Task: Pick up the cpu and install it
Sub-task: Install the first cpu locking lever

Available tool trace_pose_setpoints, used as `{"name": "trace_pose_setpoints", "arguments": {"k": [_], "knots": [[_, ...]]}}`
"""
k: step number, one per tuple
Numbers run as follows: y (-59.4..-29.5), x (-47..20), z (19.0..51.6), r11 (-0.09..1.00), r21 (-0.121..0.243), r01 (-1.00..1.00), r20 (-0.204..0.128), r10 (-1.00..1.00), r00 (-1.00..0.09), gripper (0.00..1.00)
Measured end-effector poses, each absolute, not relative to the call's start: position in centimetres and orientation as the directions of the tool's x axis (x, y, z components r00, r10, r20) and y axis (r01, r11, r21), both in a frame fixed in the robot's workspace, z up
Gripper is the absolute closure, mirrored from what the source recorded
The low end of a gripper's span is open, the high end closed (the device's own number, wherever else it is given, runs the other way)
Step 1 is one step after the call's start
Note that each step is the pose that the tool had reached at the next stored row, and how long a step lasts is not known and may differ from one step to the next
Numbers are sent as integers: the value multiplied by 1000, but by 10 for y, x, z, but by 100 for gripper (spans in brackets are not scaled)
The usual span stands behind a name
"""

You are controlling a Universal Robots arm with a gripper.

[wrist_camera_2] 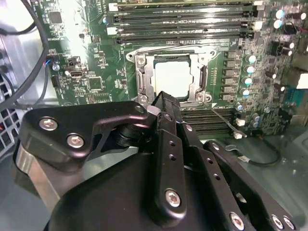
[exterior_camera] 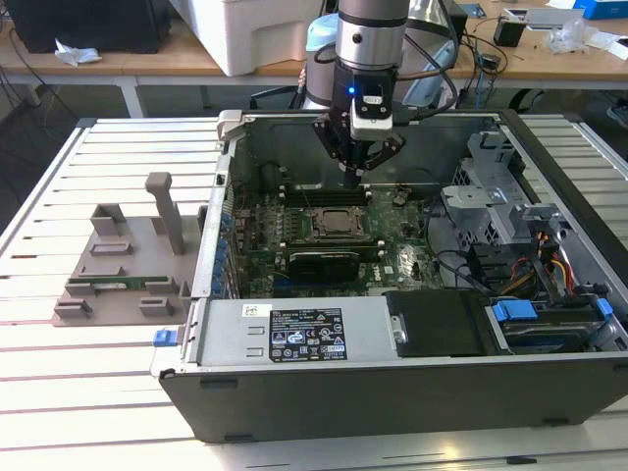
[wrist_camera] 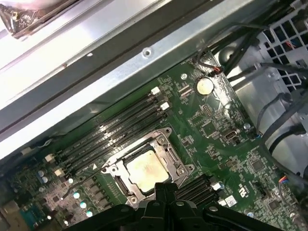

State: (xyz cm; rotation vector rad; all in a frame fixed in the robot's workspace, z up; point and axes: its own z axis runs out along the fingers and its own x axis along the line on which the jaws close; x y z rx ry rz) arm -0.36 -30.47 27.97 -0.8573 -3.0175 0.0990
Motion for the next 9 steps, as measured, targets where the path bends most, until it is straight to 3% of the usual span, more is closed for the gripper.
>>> {"name": "trace_pose_setpoints", "arguments": {"k": [9], "knots": [[-305,-4,280,903,-61,426,-14,426,-905,89]]}}
